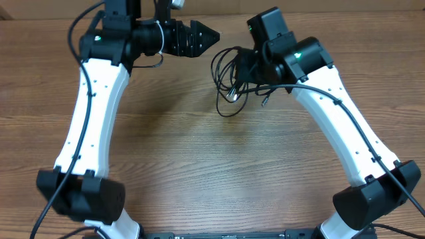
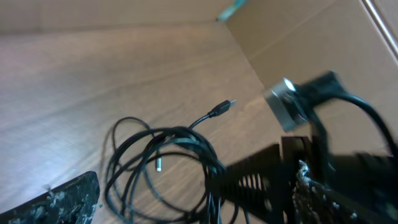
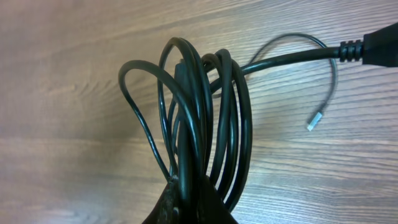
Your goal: Untangle cables
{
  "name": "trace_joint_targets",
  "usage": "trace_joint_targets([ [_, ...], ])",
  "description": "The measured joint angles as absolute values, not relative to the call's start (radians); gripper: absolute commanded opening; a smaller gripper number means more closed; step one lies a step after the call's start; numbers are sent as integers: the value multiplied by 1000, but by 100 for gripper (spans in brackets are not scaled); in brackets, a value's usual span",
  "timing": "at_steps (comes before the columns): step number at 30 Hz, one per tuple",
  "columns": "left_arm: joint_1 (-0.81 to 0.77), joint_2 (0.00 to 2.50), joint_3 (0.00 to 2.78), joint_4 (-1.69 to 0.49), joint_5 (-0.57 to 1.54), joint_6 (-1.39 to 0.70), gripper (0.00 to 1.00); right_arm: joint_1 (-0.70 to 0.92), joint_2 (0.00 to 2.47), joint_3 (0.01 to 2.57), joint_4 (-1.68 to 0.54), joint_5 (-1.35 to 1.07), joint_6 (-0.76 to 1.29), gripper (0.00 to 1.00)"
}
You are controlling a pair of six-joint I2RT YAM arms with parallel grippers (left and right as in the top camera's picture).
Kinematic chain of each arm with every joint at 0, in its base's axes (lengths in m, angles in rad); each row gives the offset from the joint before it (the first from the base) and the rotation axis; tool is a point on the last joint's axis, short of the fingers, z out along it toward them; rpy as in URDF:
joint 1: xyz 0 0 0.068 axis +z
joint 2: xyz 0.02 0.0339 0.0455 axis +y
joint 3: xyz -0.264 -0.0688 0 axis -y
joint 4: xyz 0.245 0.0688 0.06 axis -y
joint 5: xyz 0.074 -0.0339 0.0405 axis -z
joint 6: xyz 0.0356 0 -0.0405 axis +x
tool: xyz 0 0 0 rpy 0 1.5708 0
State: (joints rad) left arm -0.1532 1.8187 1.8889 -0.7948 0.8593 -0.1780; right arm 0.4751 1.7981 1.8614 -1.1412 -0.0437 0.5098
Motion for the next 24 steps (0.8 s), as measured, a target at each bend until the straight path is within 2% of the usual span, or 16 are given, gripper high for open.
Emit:
trace_joint_targets([
  [9, -164, 1982, 1888, -794, 901, -208, 100, 524, 1752, 1861, -1142, -43, 458, 4],
  [24, -181, 1988, 1888, -786, 904, -207, 100, 461, 1594, 1861, -1145, -11, 445, 4],
])
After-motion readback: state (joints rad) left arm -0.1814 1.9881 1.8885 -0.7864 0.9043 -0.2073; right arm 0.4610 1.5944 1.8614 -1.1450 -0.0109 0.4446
